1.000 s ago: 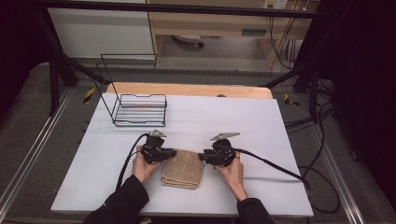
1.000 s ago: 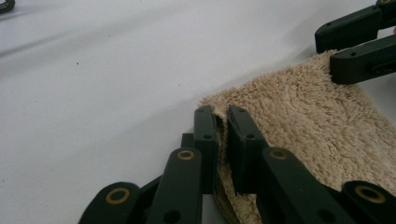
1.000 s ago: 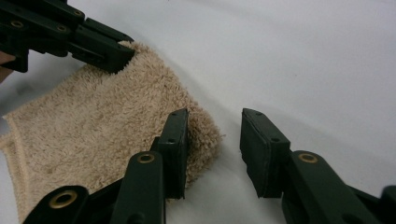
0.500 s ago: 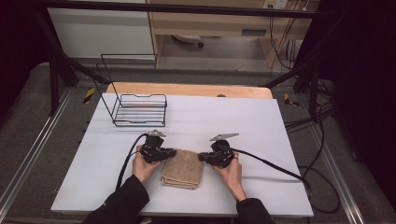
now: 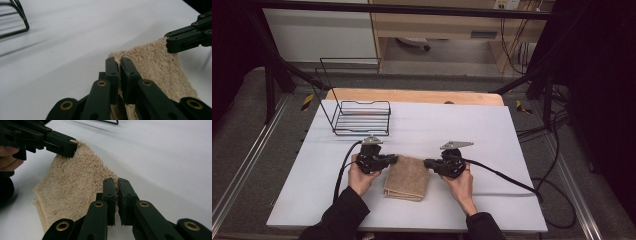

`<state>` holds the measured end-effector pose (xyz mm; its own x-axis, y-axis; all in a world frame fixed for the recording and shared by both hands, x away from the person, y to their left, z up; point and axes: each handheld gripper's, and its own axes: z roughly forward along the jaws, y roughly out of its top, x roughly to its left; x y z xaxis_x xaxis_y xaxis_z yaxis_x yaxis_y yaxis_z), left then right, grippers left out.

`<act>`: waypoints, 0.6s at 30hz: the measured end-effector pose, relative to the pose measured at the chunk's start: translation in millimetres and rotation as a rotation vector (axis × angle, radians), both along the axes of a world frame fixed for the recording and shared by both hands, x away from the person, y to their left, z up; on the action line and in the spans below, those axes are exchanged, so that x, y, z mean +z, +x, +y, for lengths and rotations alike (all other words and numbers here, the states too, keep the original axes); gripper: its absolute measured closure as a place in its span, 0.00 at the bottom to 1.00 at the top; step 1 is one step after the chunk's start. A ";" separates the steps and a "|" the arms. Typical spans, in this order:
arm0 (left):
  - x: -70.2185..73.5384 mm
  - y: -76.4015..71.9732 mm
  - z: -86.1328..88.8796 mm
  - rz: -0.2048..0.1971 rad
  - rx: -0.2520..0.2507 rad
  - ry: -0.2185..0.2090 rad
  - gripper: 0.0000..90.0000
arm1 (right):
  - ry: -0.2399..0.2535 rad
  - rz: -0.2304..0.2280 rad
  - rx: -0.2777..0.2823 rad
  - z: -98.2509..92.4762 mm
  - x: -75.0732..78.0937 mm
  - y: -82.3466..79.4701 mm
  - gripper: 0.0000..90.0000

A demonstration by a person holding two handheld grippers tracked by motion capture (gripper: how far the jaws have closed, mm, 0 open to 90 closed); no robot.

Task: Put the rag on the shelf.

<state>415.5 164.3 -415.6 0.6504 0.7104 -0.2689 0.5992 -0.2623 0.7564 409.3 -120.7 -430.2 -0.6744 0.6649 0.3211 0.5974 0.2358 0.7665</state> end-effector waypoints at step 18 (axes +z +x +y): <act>29.6 -22.7 1.9 -0.155 0.012 -0.039 0.94 | 0.035 -0.141 0.007 -2.5 32.8 -13.6 0.96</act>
<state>392.7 166.2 -386.1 0.6776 0.7095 -0.1935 0.4771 -0.2239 0.8498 395.7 -123.1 -397.4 -0.7193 0.6498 0.2456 0.4817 0.2117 0.8504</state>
